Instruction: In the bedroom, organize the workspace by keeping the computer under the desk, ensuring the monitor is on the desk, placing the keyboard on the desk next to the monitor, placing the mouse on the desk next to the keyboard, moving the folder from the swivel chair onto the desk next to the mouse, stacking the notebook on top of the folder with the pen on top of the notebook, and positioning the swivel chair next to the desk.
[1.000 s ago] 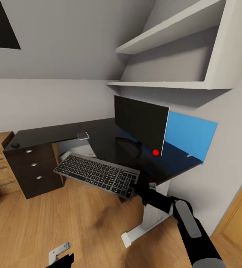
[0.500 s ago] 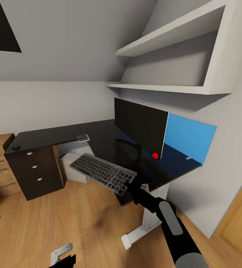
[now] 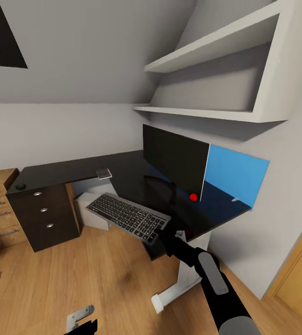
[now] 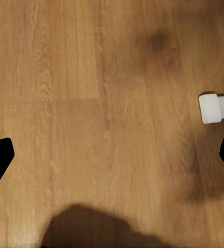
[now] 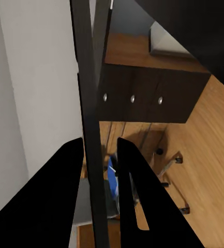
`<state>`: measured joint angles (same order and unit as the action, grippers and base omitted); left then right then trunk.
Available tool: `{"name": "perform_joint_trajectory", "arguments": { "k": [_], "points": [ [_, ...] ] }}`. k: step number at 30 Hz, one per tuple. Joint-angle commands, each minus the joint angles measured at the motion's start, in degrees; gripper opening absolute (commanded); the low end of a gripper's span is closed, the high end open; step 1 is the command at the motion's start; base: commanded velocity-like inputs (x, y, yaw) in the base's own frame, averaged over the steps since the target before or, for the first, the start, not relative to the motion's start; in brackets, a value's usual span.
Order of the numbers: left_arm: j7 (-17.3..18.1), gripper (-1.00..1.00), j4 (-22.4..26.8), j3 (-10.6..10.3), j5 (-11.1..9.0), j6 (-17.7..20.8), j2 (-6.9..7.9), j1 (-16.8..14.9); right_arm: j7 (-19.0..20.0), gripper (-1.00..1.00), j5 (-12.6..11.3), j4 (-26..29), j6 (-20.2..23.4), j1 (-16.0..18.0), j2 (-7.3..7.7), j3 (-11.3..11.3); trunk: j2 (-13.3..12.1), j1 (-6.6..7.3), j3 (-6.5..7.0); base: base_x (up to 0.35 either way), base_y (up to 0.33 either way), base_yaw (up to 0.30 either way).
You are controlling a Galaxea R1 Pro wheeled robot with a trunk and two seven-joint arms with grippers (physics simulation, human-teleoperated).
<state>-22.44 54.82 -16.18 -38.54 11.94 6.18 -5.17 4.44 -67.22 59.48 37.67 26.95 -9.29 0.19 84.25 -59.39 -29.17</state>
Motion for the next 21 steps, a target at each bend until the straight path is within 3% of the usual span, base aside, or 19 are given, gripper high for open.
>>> {"name": "perform_joint_trajectory", "arguments": {
  "k": [1,7,8,11,21],
  "points": [
    [-0.43,1.00,0.11,-0.25,-0.40,0.11,0.11,-0.02,0.44,-1.00,-1.10,0.00,0.15,0.03,0.00,-0.10,0.04,0.00,-0.06,0.000,0.000,0.000],
    [-0.41,1.00,0.08,-0.21,-0.53,0.11,0.17,-0.04,0.92,-1.00,-1.62,-0.05,0.18,0.03,0.05,-0.10,0.04,0.00,-0.06,0.000,0.000,0.000],
    [-0.56,1.00,0.02,-0.17,0.78,0.11,0.16,-0.02,0.83,-1.00,-1.68,-0.15,-0.06,0.03,-0.01,-0.11,0.04,0.00,0.01,0.000,-0.283,0.099],
    [-0.53,1.00,0.02,-0.03,1.26,0.11,0.21,-0.02,0.85,-1.00,-1.45,-0.02,-0.33,0.03,-0.02,-0.10,0.04,0.00,0.23,-0.018,-0.298,0.123],
    [-0.50,1.00,0.02,0.02,1.19,0.11,0.25,-0.04,0.83,-1.00,-1.24,0.11,-0.40,0.00,-0.02,0.00,0.04,0.00,1.02,-0.047,-0.243,0.158]
  ]
}}
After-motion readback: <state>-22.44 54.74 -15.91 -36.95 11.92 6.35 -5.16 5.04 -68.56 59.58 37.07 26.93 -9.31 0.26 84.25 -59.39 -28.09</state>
